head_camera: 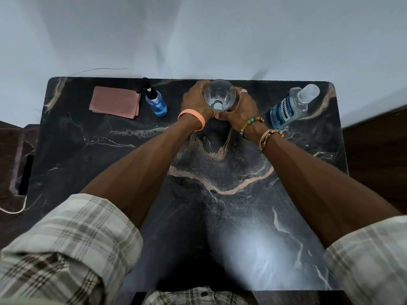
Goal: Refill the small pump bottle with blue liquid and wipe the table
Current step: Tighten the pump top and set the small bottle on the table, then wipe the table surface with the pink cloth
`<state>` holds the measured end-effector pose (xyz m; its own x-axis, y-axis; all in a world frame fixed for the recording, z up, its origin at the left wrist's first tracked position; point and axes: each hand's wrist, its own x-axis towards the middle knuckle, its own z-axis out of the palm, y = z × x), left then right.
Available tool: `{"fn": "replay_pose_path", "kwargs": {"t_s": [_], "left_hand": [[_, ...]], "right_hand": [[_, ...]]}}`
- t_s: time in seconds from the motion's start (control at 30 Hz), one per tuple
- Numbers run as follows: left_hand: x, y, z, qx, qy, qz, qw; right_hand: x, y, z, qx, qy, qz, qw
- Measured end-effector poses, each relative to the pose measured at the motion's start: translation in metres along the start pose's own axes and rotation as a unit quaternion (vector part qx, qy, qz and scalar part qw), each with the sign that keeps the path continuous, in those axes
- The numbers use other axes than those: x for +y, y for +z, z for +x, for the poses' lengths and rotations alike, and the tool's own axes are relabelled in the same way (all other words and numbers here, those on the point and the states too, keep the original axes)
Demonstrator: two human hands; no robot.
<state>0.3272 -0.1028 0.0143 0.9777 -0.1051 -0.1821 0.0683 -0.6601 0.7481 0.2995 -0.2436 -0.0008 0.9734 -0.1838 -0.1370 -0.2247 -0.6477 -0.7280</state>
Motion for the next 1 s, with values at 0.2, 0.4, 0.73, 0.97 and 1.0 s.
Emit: {"fn": "replay_pose_path", "kwargs": {"t_s": [0.2,0.4,0.73,0.97,1.0], "left_hand": [[-0.001,0.003,0.000,-0.019,-0.004,-0.003,1.000],[-0.004,0.008,-0.004,-0.025,-0.006,0.014,1.000],[-0.017,0.009,-0.043,0.080,-0.041,-0.030,0.995],[-0.045,-0.009,-0.087,0.105,0.100,0.025,0.989],[-0.052,-0.014,-0.090,0.107,0.107,0.037,0.988]], "right_hand": [[0.000,0.000,-0.002,-0.018,0.026,0.010,0.999],[-0.001,0.002,-0.005,-0.023,0.042,0.019,0.999],[-0.006,-0.002,-0.031,0.053,0.062,-0.018,0.997],[-0.029,0.005,-0.068,0.176,-0.102,-0.017,0.979],[-0.033,0.010,-0.071,0.163,-0.125,-0.010,0.979]]}}
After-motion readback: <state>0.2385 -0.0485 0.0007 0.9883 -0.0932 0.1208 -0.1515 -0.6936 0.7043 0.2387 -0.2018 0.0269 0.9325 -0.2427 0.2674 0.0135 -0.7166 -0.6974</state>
